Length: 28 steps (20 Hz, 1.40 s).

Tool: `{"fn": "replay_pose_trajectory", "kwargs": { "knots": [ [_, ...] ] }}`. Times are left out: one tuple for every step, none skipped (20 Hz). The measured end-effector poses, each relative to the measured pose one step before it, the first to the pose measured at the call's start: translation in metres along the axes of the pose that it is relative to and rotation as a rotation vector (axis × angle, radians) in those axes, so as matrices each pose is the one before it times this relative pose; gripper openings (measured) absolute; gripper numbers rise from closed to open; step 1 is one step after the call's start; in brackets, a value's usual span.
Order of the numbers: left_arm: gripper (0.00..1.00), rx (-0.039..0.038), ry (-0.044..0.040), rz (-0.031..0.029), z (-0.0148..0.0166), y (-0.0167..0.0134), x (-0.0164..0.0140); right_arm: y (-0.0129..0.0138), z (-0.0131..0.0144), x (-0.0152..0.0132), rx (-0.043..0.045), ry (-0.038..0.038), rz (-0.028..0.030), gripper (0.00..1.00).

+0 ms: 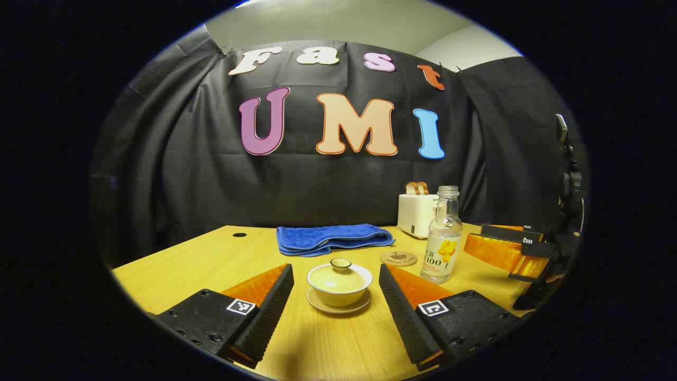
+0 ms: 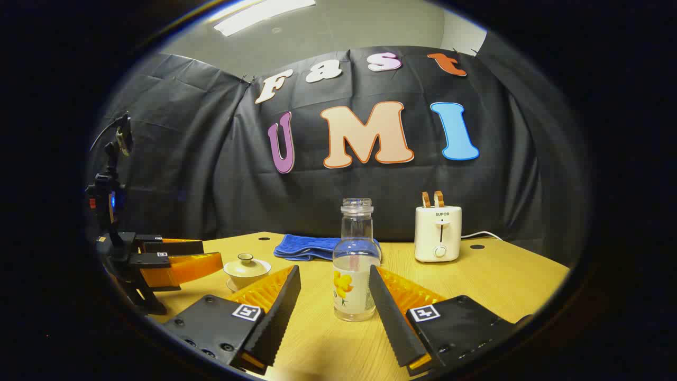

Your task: Open the teacup lid with one hand, grasp the water bottle and pour water into the teacup with the other hand; after pouring, place the water bottle on the coaster and then close the teacup lid.

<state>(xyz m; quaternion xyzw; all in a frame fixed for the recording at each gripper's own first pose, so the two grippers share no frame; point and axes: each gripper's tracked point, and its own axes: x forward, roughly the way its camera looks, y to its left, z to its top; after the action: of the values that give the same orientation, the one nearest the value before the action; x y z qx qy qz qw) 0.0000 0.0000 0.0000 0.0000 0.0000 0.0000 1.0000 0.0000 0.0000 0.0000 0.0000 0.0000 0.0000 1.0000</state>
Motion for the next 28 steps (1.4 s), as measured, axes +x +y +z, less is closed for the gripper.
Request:
{"fn": "replay_pose_trajectory", "kwargs": {
  "knots": [
    [0.95, 0.00249, -0.00058, 0.00153, 0.00007, -0.00045, 0.00027, -0.00033, -0.00284, -0.00008, 0.0, 0.01015, -0.00061, 0.86],
    [0.95, 0.00426, -0.00102, 0.00086, -0.00076, -0.00046, 0.00018, -0.00013, -0.00129, 0.00097, -0.00047, 0.00758, -0.00275, 0.86],
    [0.95, 0.0056, -0.00221, 0.00128, 0.00013, 0.00046, -0.00111, 0.00014, -0.00231, 0.00044, -0.00071, 0.00949, -0.00376, 0.82],
    [0.95, 0.00005, -0.0029, -0.00176, 0.00072, 0.00012, 0.00012, 0.00002, -0.00096, 0.0002, -0.00064, 0.00721, -0.00028, 0.86],
    [0.95, -0.00126, -0.00178, -0.00163, 0.00117, 0.0004, -0.00015, -0.00022, 0.00077, -0.0002, 0.00062, -0.00591, -0.00188, 0.82],
    [0.95, 0.00076, -0.00056, -0.00628, -0.00097, -0.00077, 0.00017, -0.0009, -0.00039, 0.00008, -0.00127, 0.0039, -0.0063, 0.84],
    [0.95, -0.00006, 0.00138, -0.00687, 0.00012, -0.0002, -0.00052, -0.00146, 0.00056, -0.00054, 0.00058, -0.00164, -0.00831, 0.86],
    [0.95, 0.00026, 0.00034, -0.00328, -0.00043, 0.00038, -0.00011, -0.00282, 0.00039, 0.00054, 0.00023, 0.0014, -0.01135, 0.89],
    [0.95, -0.00012, 0.00094, 0.00141, 0.00023, 0.00041, -0.00008, -0.00159, -0.00038, 0.00061, -0.00008, -0.00009, -0.00612, 0.89],
    [0.95, 0.00053, 0.002, 0.00375, -0.0011, -0.00005, 0.00064, -0.00116, 0.00016, -0.00008, -0.00126, 0.00068, -0.00491, 0.89],
    [0.95, 0.00082, 0.00136, 0.00425, -0.00005, 0.00012, 0.00013, -0.0001, 0.00041, -0.00005, 0.00113, -0.00304, -0.00045, 0.89],
    [0.95, 0.00026, -0.00078, 0.00506, 0.00056, 0.00059, 0.00008, -0.00015, 0.00016, 0.00036, -0.00103, 0.00114, 0.00028, 0.82],
    [0.95, -0.0007, 0.00024, 0.00385, 0.00091, 0.00004, 0.0001, 0.00016, -0.00136, -0.00026, 0.00083, 0.00059, -0.00053, 0.84],
    [0.95, 0.00015, -0.00164, -0.00036, -0.00067, -0.00033, 0.00047, -0.00043, 0.00014, 0.0, -0.00083, -0.00029, 0.00028, 0.86],
    [0.95, 0.00011, -0.00069, -0.01691, 0.00053, -0.00292, 0.00017, -0.00034, -0.00002, -0.00055, -0.0006, 0.00036, -0.00528, 0.84],
    [0.95, 0.00141, -0.00288, -0.00857, -0.00047, 0.00168, -0.00035, -0.00199, 0.0015, -0.00012, 0.00075, -0.00185, -0.01085, 0.82],
    [0.95, -0.00003, 0.00451, 0.00722, -0.00085, 0.00288, -0.00104, -0.00103, 0.00033, -0.00108, -0.00018, 0.00012, -0.007, 0.86],
    [0.95, 0.00088, 0.00271, 0.01266, -0.00006, -0.00037, 0.0011, 0.00044, 0.00028, -0.00008, -0.0005, 0.00013, -0.0002, 0.86],
    [0.95, 0.00019, -0.00346, 0.01258, 0.0019, 0.00019, 0.00015, -0.00027, -0.00116, 0.0, 0.00064, 0.00047, -0.00017, 0.89],
    [0.93, 0.00097, 0.00537, 0.0117, -0.00045, 0.00042, 0.00038, -0.00051, 0.00014, -0.00061, -0.00033, 0.00007, -0.00003, 0.89],
    [0.95, -0.00158, -0.00167, 0.01173, 0.00018, 0.0013, -0.00037, -0.0001, -0.00012, 0.00026, -0.00002, -0.00042, 0.00015, 0.89],
    [0.95, 0.00057, -0.00385, 0.00844, 0.00113, 0.00015, 0.00112, -0.0007, 0.00031, 0.00068, -0.00031, 0.00012, -0.0005, 0.89],
    [0.94, 0.00035, 0.00393, 0.00725, -0.00004, 0.00065, 0.00243, 0.00054, 0.00026, 0.0, -0.00011, -0.00012, -0.00028, 0.89],
    [0.95, -0.0002, -0.00106, -0.00182, -0.00179, 0.00045, 0.00187, -0.00011, 0.00037, -0.00024, 0.0, -0.00014, 0.00019, 0.86],
    [0.95, 0.00074, 0.00306, -0.0121, -0.0009, -0.00134, 0.00137, 0.00096, 0.00004, -0.00064, -0.00012, 0.00008, 0.00016, 0.87],
    [0.94, -0.00034, 0.00032, -0.01141, -0.00192, -0.00014, -0.00047, -0.00007, 0.00065, 0.00024, 0.00014, 0.00023, -0.00002, 0.89],
    [0.95, 0.00067, -0.00008, -0.00926, -0.00044, 0.00046, 0.00065, -0.00039, -0.00015, 0.00063, -0.00019, -0.0003, 0.00013, 0.86],
    [0.95, 0.00109, 0.00619, 0.00059, -0.00351, 0.00114, 0.00096, -0.00016, 0.00082, 0.00078, 0.0004, 0.00046, -0.00018, 0.86]
  ]
}}
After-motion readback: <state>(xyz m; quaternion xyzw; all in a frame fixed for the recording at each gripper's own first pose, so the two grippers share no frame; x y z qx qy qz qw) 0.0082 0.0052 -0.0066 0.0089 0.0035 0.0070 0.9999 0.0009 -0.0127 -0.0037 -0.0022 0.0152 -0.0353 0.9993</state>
